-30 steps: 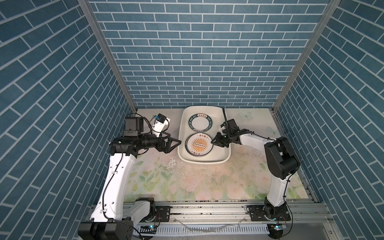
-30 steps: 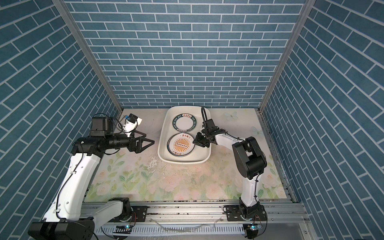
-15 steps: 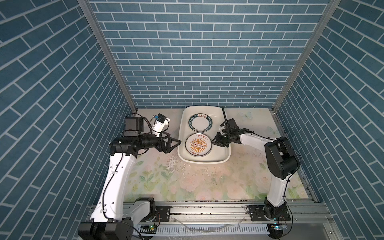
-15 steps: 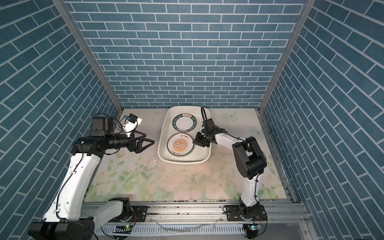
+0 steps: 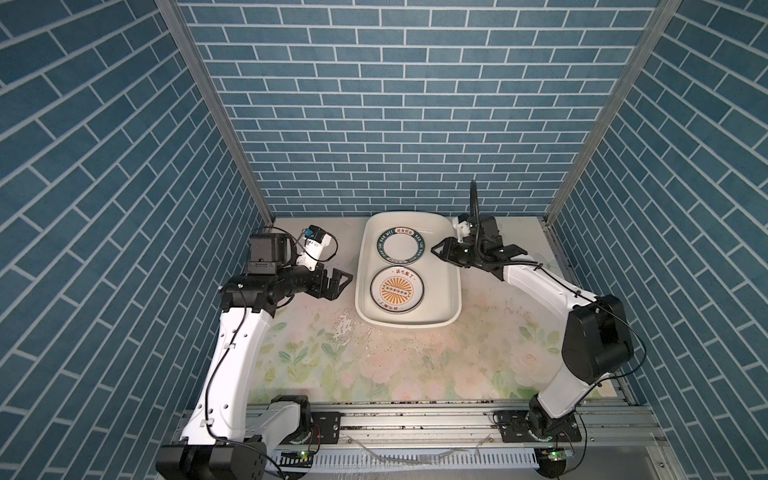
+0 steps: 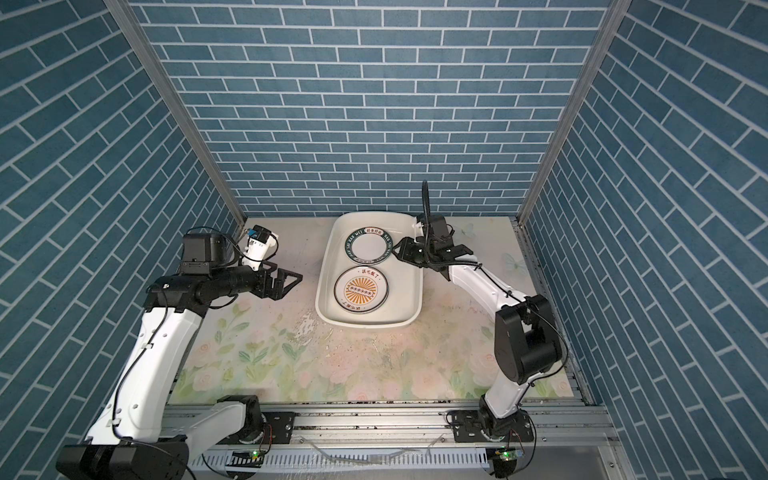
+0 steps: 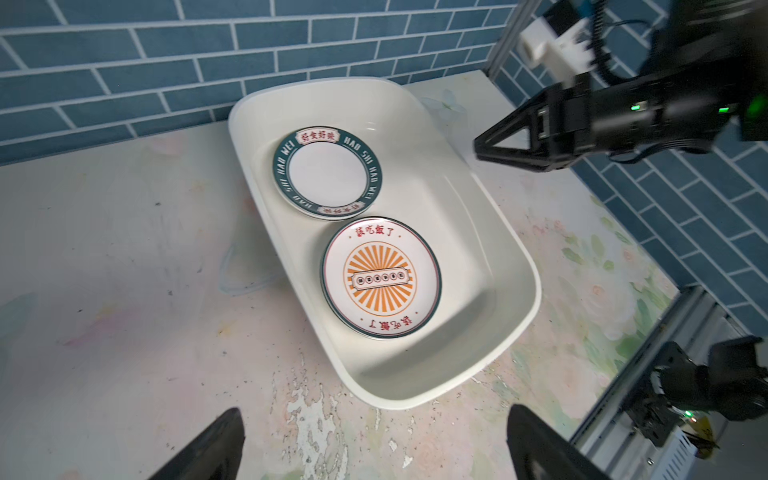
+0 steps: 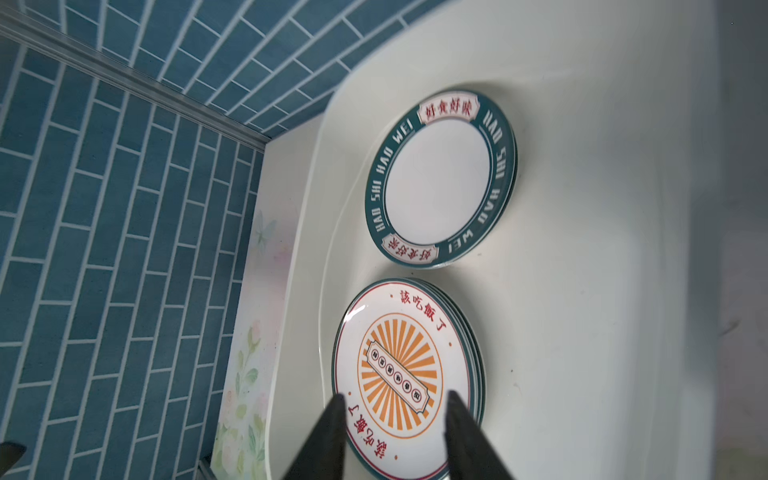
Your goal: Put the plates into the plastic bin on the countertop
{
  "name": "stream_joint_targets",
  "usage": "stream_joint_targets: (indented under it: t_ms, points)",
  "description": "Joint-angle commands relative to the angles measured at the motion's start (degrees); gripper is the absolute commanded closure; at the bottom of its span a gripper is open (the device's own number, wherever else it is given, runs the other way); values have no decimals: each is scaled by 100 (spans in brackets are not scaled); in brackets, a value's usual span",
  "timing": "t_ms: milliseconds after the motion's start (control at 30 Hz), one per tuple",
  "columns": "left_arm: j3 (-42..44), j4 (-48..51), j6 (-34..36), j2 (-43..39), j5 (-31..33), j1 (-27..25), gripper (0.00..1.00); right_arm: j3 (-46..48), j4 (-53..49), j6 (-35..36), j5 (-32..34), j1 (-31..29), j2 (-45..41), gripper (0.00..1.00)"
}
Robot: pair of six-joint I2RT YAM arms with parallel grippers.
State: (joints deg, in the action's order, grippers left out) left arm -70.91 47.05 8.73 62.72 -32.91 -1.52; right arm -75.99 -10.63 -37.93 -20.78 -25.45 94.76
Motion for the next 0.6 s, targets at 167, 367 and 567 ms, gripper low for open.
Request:
stream_joint_targets:
  t_ms: [167,367,567]
  points:
    - [952,-1262,-697,-491,1622,-15,1,945,27,505,793,781,-1283,35]
    - [1566,-1911,-693,-553,2145,-2,0,1825,222,807,1378,1314,-2005,15]
    - [2509,-3091,-940,-608,2612,108,0,2918,932,1267,2359,1558,-2770,1]
